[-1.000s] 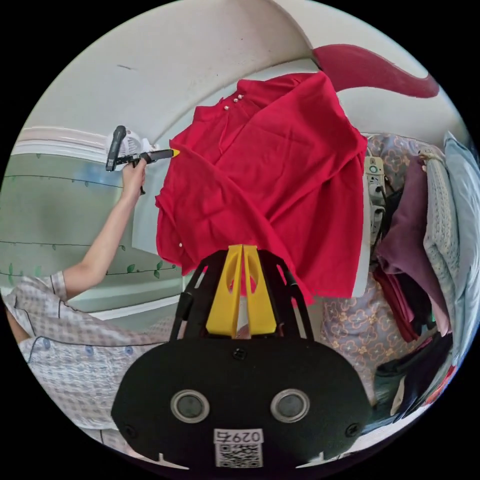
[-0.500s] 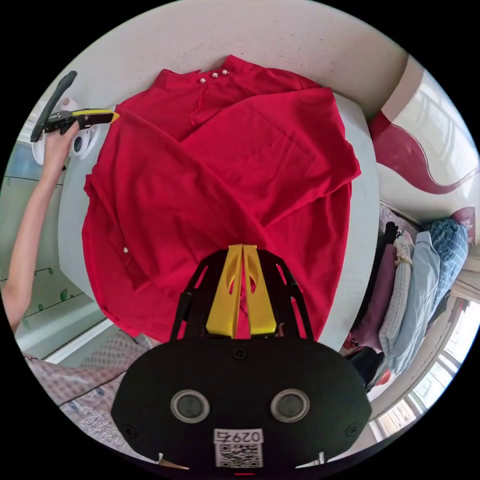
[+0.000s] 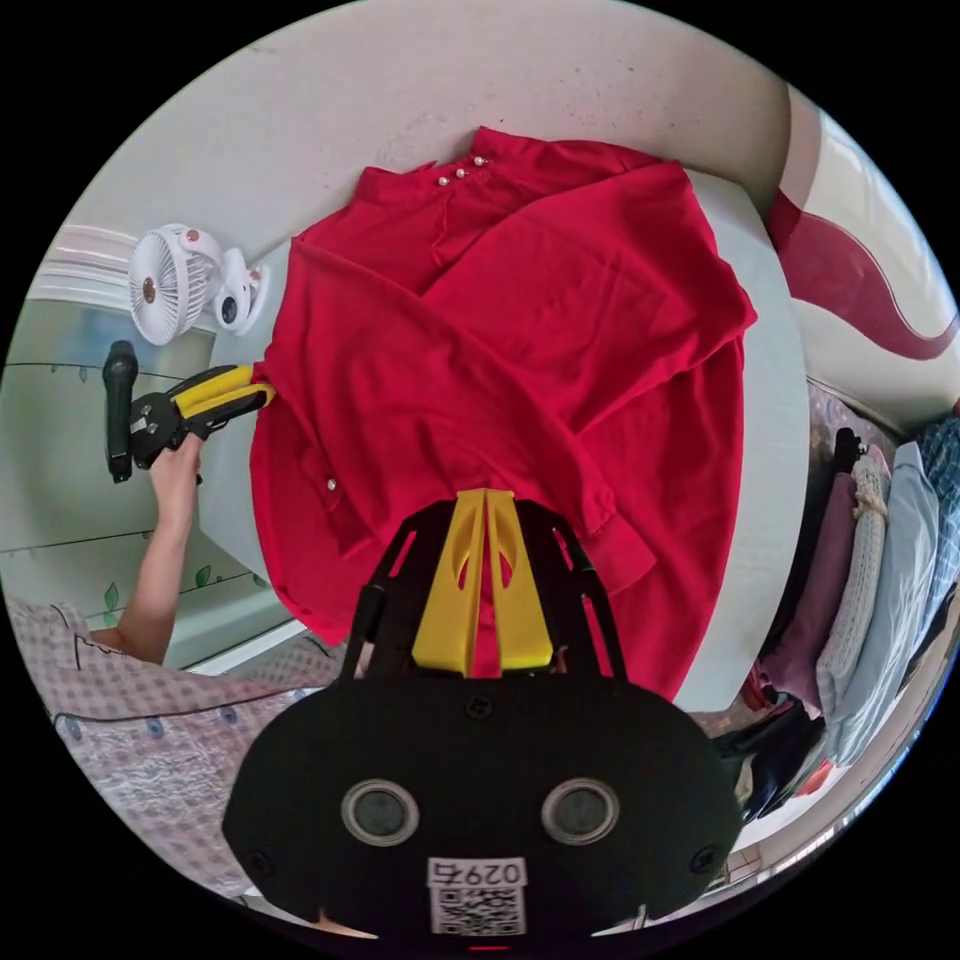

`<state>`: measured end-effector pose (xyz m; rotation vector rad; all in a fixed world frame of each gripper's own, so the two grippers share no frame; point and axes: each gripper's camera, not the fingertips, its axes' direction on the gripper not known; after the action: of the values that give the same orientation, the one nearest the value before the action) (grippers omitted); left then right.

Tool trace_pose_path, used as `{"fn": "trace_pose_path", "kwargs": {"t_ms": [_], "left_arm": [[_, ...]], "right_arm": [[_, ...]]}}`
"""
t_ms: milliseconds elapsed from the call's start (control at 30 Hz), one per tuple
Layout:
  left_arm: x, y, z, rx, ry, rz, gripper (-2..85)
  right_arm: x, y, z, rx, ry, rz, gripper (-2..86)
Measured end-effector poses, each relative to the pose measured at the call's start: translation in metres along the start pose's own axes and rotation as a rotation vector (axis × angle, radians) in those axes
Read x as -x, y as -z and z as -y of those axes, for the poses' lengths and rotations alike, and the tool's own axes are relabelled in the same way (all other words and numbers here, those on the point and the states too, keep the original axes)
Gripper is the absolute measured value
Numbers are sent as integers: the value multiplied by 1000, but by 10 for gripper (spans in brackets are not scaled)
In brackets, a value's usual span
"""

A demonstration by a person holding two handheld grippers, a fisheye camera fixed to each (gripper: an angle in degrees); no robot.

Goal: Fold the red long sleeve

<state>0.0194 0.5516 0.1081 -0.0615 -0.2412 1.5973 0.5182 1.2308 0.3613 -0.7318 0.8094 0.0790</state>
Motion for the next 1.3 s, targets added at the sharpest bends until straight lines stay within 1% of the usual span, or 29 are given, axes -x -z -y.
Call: {"fn": "trace_pose_path", "kwargs": {"t_ms": [33, 100, 167, 200, 267, 300, 367, 433, 467, 533, 600, 633, 667, 700, 833, 900, 967, 1000, 1067, 1167, 1267, 1300], "left_arm": [[10, -1, -3, 2, 39, 49, 41], [32, -2, -15, -20, 107, 14, 49], [70, -13, -36, -6, 216, -142, 54], [80, -18, -41, 0, 245, -189, 56], [120, -27, -62, -58, 338, -434, 52], [129, -29, -66, -67, 360, -489, 50], [155, -31, -88, -149, 467, -637, 32], [164, -25, -105, -207, 529, -643, 9], [167, -17, -117, -226, 591, -569, -1], [168, -5, -132, -276, 637, -530, -6], [163, -2, -134, -339, 615, -643, -8], [154, -4, -127, -355, 564, -740, -9], [139, -7, -116, -344, 506, -799, -9], [130, -8, -109, -333, 473, -816, -9], [40, -24, -64, -205, 202, -974, -8], [3, -29, -55, -130, 116, -961, -7], [-30, -32, -57, -63, 69, -795, 1], [-35, -31, -59, -51, 63, -761, 3], [-48, -24, -69, -48, 57, -637, 50], [-62, -19, -78, -45, 45, -484, 78], [-74, -25, -77, -4, 56, -378, 98], [-77, -27, -77, 3, 54, -373, 98]], "right_arm": [[-1, -6, 4, 26, -7, -26, -4], [-3, -20, 8, 75, -15, -103, -5], [-5, -23, 8, 33, -6, -130, -5], [-7, -22, 8, 25, -13, -117, -5], [-15, -19, 11, 7, -35, -62, -5], [-17, -19, 12, 6, -41, -47, -5], [-29, -17, 17, 12, -81, 35, -5], [-37, -15, 22, 45, -101, 102, -5], [-39, -9, 23, 32, -102, 107, -5], [-41, 8, 20, -44, -102, 92, -5], [-42, 23, 18, -107, -103, 103, -5], [-44, 27, 20, -122, -101, 127, -5], [-44, 27, 23, -120, -88, 154, -5], [-43, 25, 25, -111, -79, 160, -5], [-33, 2, 38, -5, -18, 109, -4], [-32, -3, 39, 23, -22, 74, -4], [-34, 3, 39, 16, -10, 87, -4], [-33, 6, 38, 13, 3, 96, -4], [-30, 20, 32, -30, 61, 146, -4], [-23, 26, 28, -14, 124, 191, -4], [-10, 26, 24, -17, 189, 158, -4], [-8, 25, 24, -11, 201, 153, -4]]}}
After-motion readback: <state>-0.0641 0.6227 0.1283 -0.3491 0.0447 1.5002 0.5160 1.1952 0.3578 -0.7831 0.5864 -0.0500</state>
